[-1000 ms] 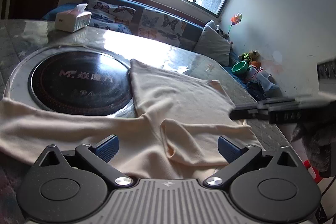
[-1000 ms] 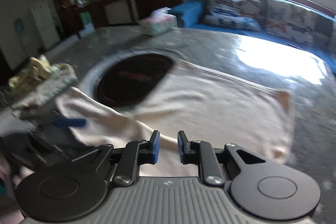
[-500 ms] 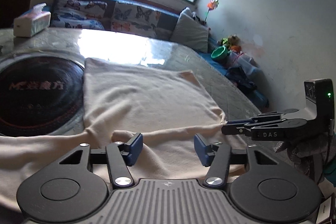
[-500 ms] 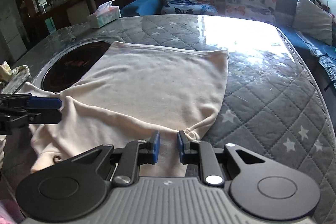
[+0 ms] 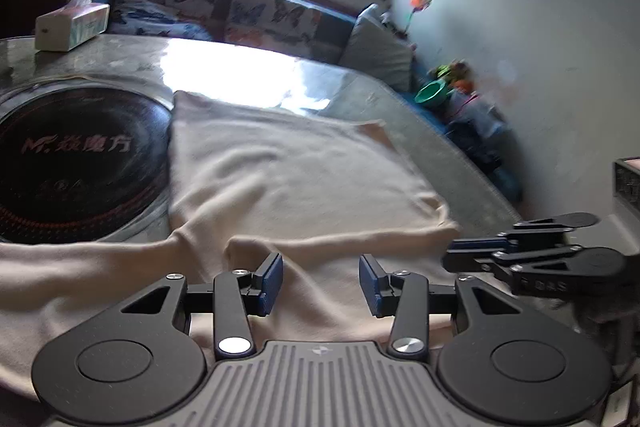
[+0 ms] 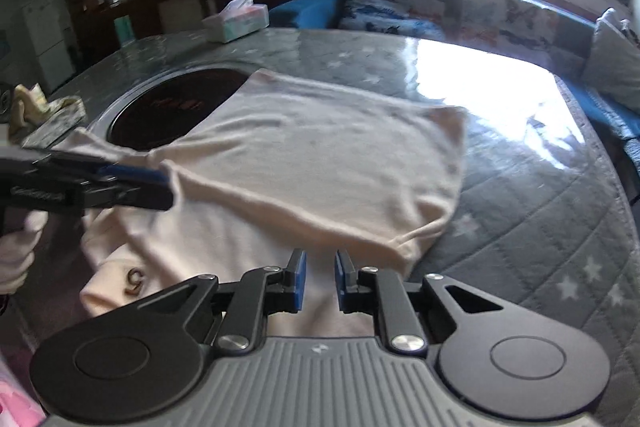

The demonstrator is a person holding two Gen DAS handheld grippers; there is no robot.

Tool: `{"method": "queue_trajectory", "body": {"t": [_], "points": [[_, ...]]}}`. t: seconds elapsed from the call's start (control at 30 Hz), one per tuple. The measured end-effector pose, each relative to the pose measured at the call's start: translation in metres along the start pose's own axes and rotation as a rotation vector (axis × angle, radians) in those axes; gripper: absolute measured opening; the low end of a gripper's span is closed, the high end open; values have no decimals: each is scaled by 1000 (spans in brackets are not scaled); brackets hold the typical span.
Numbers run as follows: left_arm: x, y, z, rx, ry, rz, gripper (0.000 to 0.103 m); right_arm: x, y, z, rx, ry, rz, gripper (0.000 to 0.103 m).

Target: Fold clothes

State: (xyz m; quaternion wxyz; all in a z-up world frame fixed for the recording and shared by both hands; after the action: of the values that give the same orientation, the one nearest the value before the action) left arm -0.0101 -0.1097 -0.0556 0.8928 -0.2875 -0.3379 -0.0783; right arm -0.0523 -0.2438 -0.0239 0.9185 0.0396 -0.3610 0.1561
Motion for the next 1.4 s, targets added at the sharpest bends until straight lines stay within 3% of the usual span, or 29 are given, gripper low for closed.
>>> {"method": "queue_trajectory", "body": {"t": [0.07, 0.1, 0.27, 0.53, 0.63, 0.73, 1.0, 1.13, 1.4], "points": [[-3, 6, 2, 27, 4, -2, 31, -5, 5, -3, -1, 14, 18, 14], [-3, 9, 6, 36, -3, 0, 30, -8, 7, -3, -7, 17, 29, 14], [-6, 21, 27, 99, -33, -11, 30, -6, 13, 1, -11, 22, 62, 15], [-17, 45, 54, 134, -52, 66, 33, 17, 53, -21, 76, 22, 168, 17], [-16, 57, 72, 168, -89, 93, 46, 25, 74, -26, 115, 11, 208, 17], [-13, 73, 87, 210, -127, 134, 49, 32, 95, -31, 152, 5, 251, 17], [-10, 133, 129, 404, -251, 280, 60, 46, 125, -44, 221, -3, 302, 17], [-8, 161, 147, 506, -308, 353, 72, 49, 126, -41, 223, -10, 301, 17], [1, 185, 139, 560, -302, 396, 70, 55, 114, -25, 192, -40, 273, 17]]}}
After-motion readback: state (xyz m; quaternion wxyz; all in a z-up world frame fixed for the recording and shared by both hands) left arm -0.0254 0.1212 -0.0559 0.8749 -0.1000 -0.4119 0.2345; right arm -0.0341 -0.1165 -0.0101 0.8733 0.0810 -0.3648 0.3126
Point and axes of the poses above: each gripper's, at about its wrist camera, not at the fingertips, and z roughly against the way its jaws point, y to its left, x to its top, the point moved 4 cm from there along -z, roughly the way its jaws point, and after that the axes turned 9 degrees about z, right-handed, at the moved point
